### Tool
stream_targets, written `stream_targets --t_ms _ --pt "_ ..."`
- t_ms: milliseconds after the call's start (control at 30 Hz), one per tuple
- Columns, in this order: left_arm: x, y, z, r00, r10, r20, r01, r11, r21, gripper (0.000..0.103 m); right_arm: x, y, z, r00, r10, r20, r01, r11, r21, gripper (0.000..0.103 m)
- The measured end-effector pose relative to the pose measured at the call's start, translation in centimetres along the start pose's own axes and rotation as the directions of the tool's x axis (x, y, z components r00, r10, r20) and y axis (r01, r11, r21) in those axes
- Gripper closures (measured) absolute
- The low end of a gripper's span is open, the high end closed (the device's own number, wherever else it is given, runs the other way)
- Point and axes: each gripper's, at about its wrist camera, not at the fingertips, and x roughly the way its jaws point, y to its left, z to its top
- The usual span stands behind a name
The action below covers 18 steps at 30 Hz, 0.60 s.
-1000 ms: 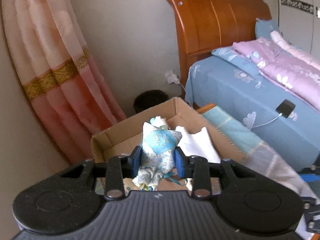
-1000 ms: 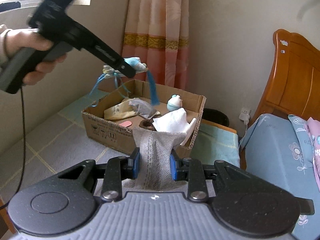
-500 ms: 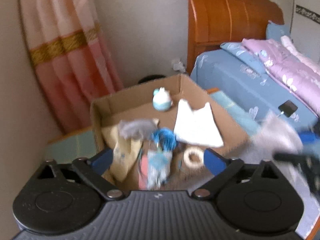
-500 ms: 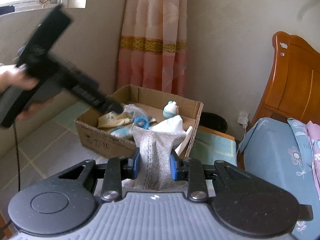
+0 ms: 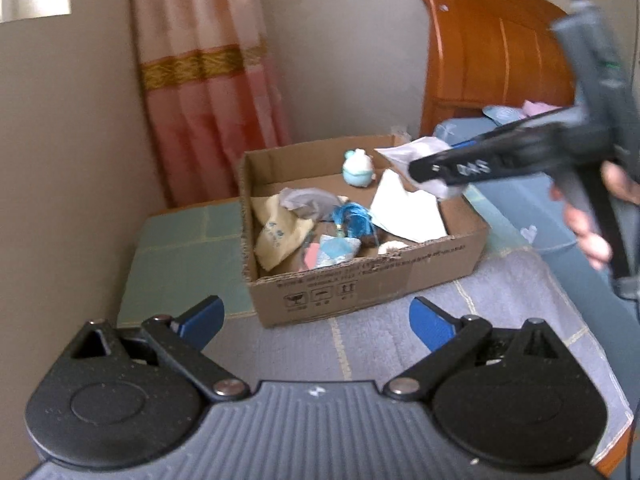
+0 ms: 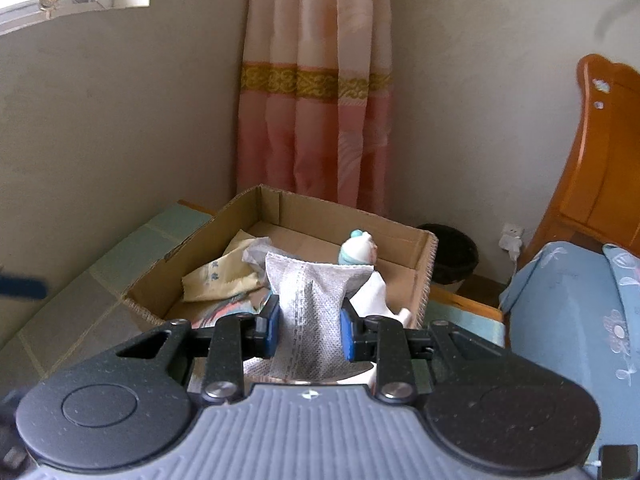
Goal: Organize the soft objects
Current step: 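Carry the sachet and pouch into the box and open both tools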
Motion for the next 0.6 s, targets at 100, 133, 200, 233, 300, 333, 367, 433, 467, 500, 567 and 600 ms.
stream_targets --t_ms 100,133,200,233,300,333,367,433,467,500,567,600 --pt "-0.9 0.1 -0.5 0.996 0.074 0.043 -0.073 0.997 -0.013 0.002 2.1 -0.1 1.3 1.0 0.015 -0.017 -0.015 1.0 0.008 0.069" --pt "-1.1 0.3 -0.7 0.994 0.088 0.057 -0.087 0.996 -0.028 0.001 2.6 0.0 1.6 1.0 0.006 -0.016 -0.006 1.0 -0.001 0.069" --pt "-1.5 0.6 -1.1 0.995 0.078 0.069 -0.075 0.996 -0.051 0.001 3.9 0.1 2.3 1.0 -0.003 -0.024 0.002 1.0 -0.011 0.069" --pt "-1.6 0.8 -1.3 0.995 0.07 0.072 -0.065 0.996 -0.065 0.001 4.4 0.0 2.6 1.0 -0.003 -0.027 0.003 1.0 -0.01 0.069" --pt "-1.6 1.1 -1.6 0.994 0.074 0.077 -0.068 0.995 -0.077 0.001 5.5 -0.1 3.2 0.999 -0.004 -0.035 0.004 1.0 -0.001 0.069" --pt "-1.6 1.1 -1.7 0.993 0.089 0.076 -0.084 0.994 -0.076 0.001 6.0 -0.2 3.5 0.999 -0.007 -0.037 0.007 1.0 0.003 0.069" --pt "-1.6 1.1 -1.8 0.992 0.107 0.073 -0.102 0.992 -0.07 0.001 6.6 -0.3 3.7 0.999 -0.011 -0.039 0.011 1.0 0.005 0.069" --pt "-1.6 1.0 -2.0 0.988 0.135 0.074 -0.131 0.99 -0.055 0.001 7.7 -0.5 4.2 0.999 -0.014 -0.048 0.014 1.0 0.013 0.069" --pt "-1.6 0.9 -2.1 0.986 0.146 0.077 -0.142 0.989 -0.048 0.001 8.3 -0.7 4.5 0.998 -0.012 -0.054 0.013 1.0 0.019 0.069" --pt "-1.7 0.7 -2.2 0.984 0.159 0.081 -0.156 0.987 -0.04 0.001 8.9 -0.8 4.7 0.998 -0.015 -0.057 0.016 0.999 0.028 0.069" --pt "-1.9 0.4 -2.4 0.981 0.173 0.086 -0.172 0.985 -0.027 0.001 9.6 -1.1 5.2 0.998 -0.031 -0.055 0.033 0.998 0.051 0.059" --pt "-2.0 0.3 -2.4 0.981 0.17 0.089 -0.169 0.985 -0.022 0.001 9.9 -1.3 5.3 0.998 -0.04 -0.051 0.044 0.997 0.063 0.035"
